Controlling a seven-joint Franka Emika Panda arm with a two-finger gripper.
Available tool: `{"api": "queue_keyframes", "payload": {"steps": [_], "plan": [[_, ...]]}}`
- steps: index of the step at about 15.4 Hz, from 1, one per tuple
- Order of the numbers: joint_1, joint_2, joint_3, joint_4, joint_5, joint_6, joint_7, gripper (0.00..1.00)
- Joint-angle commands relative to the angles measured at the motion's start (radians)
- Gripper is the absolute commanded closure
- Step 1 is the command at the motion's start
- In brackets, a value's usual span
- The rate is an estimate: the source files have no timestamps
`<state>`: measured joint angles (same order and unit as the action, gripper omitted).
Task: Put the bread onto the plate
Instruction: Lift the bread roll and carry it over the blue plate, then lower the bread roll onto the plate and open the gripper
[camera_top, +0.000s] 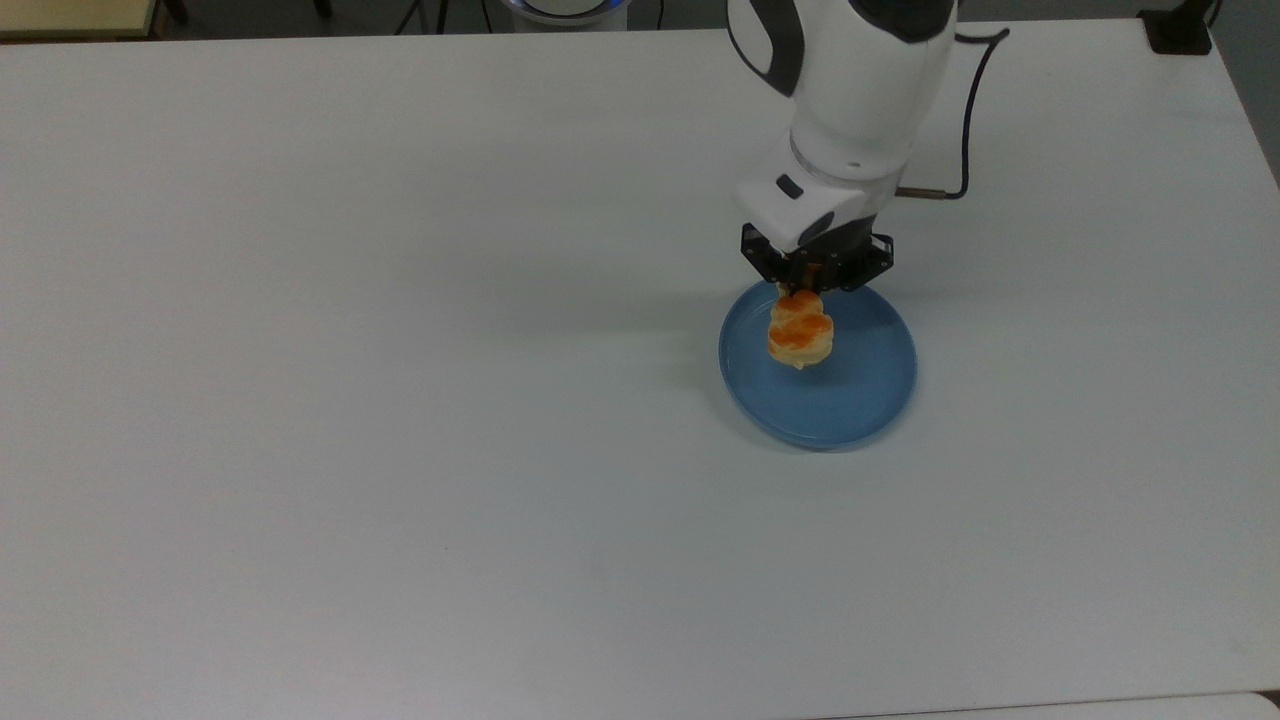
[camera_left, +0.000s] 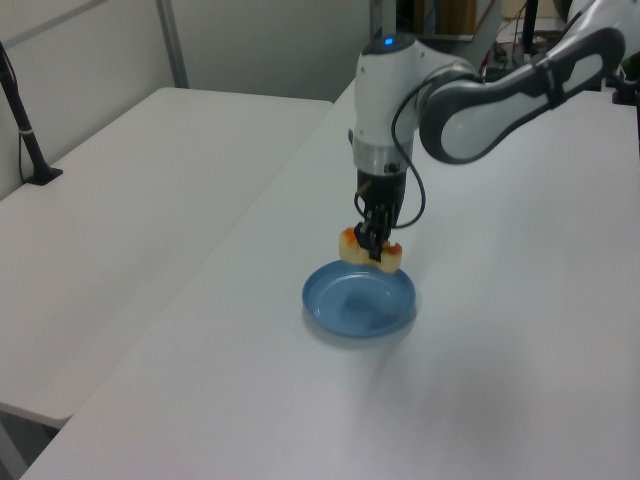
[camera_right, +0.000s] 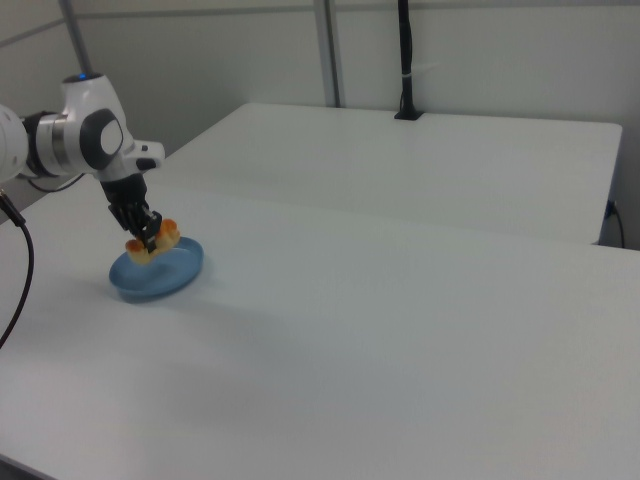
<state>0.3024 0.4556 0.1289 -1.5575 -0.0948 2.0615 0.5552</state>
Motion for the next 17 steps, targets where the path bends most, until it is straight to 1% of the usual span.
{"api": "queue_keyframes", "payload": {"steps": [1,3,5,6,7,8,9,10,11,12,13,17], "plan": [[0.024,0.063,-0.014,0.059,-0.022,0.016,0.043,0.98],[0.024,0.081,-0.014,0.065,-0.034,0.031,0.046,0.95],[0.024,0.094,-0.014,0.065,-0.040,0.055,0.055,0.86],[0.024,0.106,-0.014,0.065,-0.045,0.058,0.055,0.71],[0.024,0.110,-0.014,0.065,-0.052,0.058,0.055,0.52],[0.027,0.112,-0.014,0.065,-0.066,0.058,0.055,0.46],[0.040,0.112,-0.014,0.062,-0.101,0.057,0.060,0.40],[0.040,0.114,-0.014,0.059,-0.111,0.058,0.080,0.31],[0.040,0.117,-0.014,0.059,-0.121,0.058,0.097,0.29],[0.040,0.121,-0.014,0.059,-0.128,0.057,0.100,0.23],[0.041,0.120,-0.014,0.060,-0.128,0.057,0.101,0.23],[0.041,0.120,-0.014,0.060,-0.128,0.057,0.103,0.10]]}}
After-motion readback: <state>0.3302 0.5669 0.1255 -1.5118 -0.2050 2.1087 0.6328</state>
